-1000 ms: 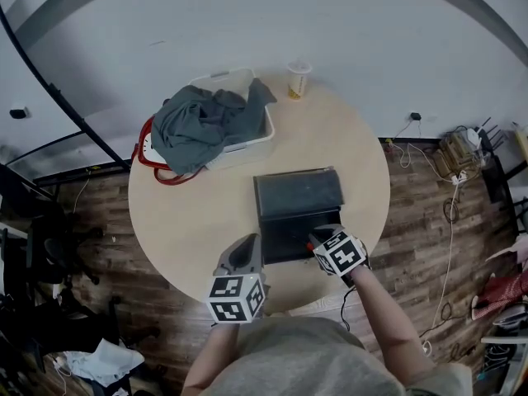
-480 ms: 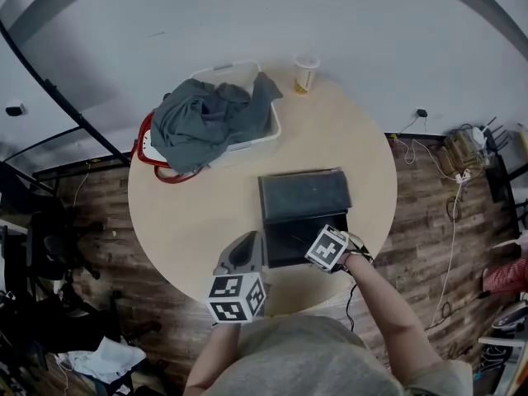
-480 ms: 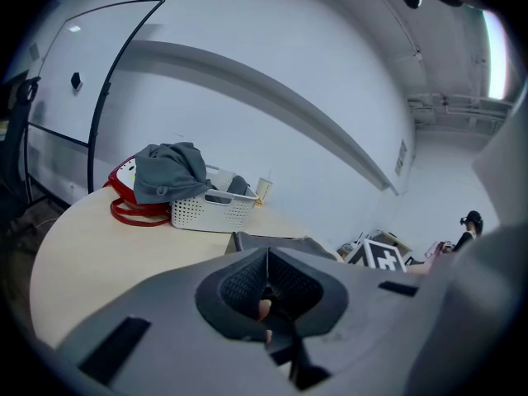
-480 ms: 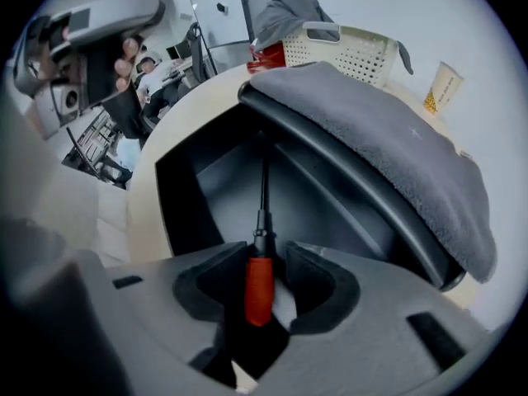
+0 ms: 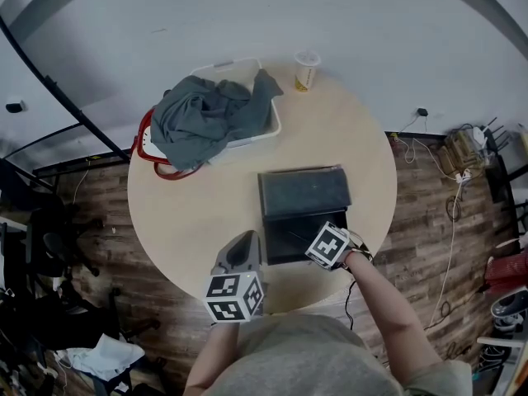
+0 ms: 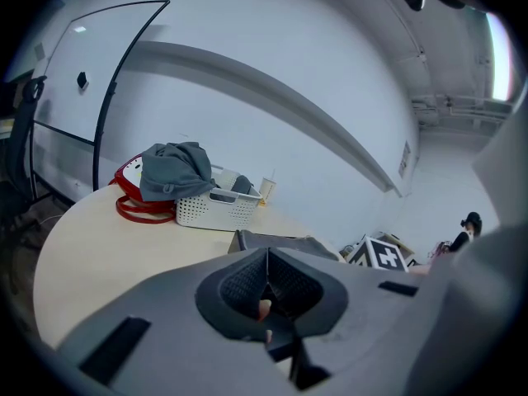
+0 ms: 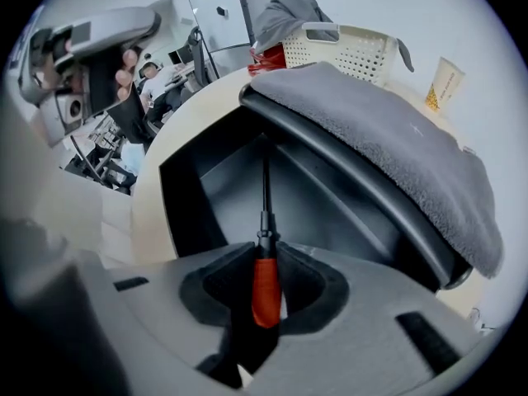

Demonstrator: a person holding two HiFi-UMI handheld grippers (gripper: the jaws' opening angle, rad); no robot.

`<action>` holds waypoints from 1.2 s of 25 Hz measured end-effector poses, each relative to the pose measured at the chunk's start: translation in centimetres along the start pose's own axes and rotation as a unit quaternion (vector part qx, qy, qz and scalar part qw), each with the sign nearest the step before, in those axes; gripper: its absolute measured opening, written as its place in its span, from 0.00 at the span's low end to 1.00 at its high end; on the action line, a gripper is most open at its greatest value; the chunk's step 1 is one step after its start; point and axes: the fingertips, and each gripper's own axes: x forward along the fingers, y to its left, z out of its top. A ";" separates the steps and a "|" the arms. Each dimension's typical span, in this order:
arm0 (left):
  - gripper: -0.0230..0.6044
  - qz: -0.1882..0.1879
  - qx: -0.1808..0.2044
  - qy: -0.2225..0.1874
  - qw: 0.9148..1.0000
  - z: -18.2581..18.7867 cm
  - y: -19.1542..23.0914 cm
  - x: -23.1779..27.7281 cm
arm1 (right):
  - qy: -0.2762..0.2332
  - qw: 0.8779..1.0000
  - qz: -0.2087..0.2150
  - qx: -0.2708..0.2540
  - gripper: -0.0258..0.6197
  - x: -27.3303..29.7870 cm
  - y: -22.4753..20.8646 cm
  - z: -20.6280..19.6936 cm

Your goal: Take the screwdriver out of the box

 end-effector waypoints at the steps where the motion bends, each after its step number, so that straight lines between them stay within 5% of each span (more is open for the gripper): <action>1: 0.04 -0.001 0.001 -0.001 1.000 0.0 -0.2 -0.1 | -0.001 1.000 -0.002 0.000 0.15 -0.1 0.1 -0.1; 16: 0.04 0.006 0.003 -0.019 1.000 -1.4 -1.5 -4.3 | -0.077 0.994 -0.072 -0.037 0.15 -4.8 1.2 1.0; 30: 0.04 -0.010 0.023 -0.032 0.999 -4.1 -4.9 -8.8 | -0.228 0.959 -0.167 0.018 0.15 -12.6 4.2 1.4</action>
